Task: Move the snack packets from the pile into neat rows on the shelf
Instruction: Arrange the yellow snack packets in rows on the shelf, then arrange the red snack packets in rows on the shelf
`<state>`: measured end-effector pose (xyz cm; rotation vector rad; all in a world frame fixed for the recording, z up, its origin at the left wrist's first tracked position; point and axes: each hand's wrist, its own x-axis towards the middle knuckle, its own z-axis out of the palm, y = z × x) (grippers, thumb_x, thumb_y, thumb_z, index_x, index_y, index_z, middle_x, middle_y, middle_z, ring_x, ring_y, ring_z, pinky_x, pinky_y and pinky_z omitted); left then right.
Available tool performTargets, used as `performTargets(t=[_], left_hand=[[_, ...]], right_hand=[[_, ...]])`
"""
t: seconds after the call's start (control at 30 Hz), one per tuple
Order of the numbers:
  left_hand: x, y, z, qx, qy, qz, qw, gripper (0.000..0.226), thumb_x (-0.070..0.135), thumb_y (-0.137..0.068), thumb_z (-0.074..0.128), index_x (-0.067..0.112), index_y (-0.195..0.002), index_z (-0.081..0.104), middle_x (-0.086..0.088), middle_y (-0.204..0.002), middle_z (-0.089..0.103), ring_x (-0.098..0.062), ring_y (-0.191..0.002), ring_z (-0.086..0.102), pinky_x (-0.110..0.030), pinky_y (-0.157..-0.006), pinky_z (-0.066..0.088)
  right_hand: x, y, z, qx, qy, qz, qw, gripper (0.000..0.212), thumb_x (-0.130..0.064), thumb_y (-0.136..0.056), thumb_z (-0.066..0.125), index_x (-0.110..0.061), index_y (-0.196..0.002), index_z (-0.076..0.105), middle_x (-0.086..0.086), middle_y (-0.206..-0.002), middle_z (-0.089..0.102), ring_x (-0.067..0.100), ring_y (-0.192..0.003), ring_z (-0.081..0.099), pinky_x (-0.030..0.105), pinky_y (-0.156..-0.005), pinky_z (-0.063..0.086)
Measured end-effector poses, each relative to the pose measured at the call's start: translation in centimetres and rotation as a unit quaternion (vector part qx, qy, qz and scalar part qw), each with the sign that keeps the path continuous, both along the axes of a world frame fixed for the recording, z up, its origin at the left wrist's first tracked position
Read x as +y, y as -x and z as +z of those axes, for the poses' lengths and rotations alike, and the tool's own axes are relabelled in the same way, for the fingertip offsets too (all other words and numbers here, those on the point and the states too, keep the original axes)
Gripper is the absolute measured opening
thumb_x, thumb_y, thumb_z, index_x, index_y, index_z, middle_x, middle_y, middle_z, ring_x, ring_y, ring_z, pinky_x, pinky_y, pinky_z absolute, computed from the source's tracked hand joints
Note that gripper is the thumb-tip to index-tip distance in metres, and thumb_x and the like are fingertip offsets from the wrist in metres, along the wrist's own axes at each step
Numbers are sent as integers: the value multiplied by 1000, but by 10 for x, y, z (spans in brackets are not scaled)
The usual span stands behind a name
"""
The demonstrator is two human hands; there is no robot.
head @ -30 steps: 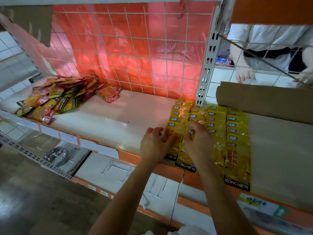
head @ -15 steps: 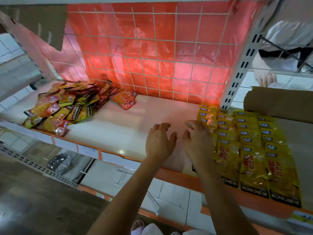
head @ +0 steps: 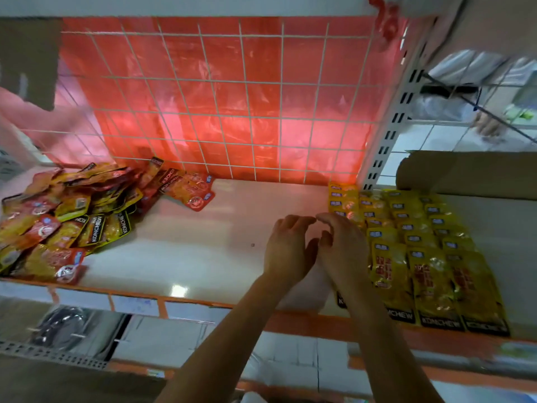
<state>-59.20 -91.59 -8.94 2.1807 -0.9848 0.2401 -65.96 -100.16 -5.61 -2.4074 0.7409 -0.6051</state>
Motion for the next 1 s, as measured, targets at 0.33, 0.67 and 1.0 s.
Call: performTargets(t=[0.33, 0.67, 1.0], left_hand=[[19, -13, -9, -41, -63, 53, 996, 44, 25, -79, 71, 11, -120, 63, -12, -123, 63, -34, -115, 55, -44, -87, 51], [117, -91, 4, 13, -161, 195, 967, 55, 34, -86, 62, 13, -135, 46, -13, -134, 50, -34, -122, 43, -45, -90, 45], [156, -188, -11, 16, -203, 150, 967, 54, 27, -94, 40, 15, -146, 35, -8, -154, 32, -31, -141, 28, -46, -111, 31]], right_hand=[[9, -8, -6, 39, -3, -6, 999, 35, -12, -90, 56, -16, -124, 60, 2, -128, 60, 21, -122, 49, 24, -98, 31], [85, -104, -8, 55, 13, 102, 993, 42, -16, -91, 55, -15, -133, 53, 4, -138, 52, 23, -127, 42, 29, -106, 30], [128, -227, -2, 90, 42, 198, 975, 39, -14, -82, 54, -13, -120, 60, 12, -119, 63, 32, -112, 56, 38, -91, 46]])
